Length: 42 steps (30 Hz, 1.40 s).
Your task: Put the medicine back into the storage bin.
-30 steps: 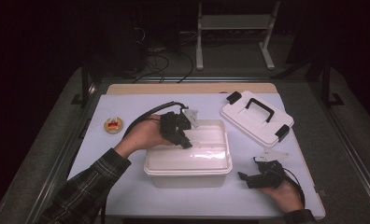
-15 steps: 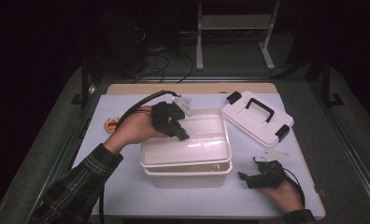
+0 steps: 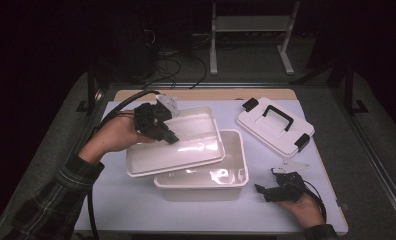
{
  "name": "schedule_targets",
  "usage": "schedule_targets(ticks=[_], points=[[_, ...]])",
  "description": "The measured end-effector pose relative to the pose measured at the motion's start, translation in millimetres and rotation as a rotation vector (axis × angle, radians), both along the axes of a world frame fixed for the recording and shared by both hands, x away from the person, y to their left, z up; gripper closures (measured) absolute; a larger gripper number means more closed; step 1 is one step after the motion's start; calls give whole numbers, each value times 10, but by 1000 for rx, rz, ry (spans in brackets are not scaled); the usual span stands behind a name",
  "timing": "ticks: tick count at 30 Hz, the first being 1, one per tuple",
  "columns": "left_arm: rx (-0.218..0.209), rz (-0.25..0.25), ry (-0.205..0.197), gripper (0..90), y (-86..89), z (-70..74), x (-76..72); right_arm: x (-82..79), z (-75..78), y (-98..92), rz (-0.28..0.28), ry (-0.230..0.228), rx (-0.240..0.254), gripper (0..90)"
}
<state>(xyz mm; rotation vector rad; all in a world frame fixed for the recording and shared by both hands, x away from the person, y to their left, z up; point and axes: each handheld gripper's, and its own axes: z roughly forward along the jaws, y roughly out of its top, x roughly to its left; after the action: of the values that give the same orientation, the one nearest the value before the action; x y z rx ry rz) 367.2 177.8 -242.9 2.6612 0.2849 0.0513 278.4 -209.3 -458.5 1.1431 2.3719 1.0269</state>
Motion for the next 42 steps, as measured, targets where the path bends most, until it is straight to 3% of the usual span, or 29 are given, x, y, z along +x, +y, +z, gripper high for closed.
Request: schedule_targets(ticks=[8,18,23,31,36,42], points=[[-16,83,-26,887,525,131,-50,0,-1,0,0,0,1,147],[-18,190,-45,888,1050,114,-133,1,-2,-1,1,0,1,147],[-32,258,-39,888,1302,45,-163,1,-2,-1,1,-1,0,147],[-5,353,-33,888,1627,-157,-209,0,-2,-1,1,-1,0,147],[-13,402,-32,888,1778,-306,-243,-1,-3,-1,1,-2,0,147],[6,436,-16,888,1851,-572,-250,0,-3,-2,1,-2,0,147]])
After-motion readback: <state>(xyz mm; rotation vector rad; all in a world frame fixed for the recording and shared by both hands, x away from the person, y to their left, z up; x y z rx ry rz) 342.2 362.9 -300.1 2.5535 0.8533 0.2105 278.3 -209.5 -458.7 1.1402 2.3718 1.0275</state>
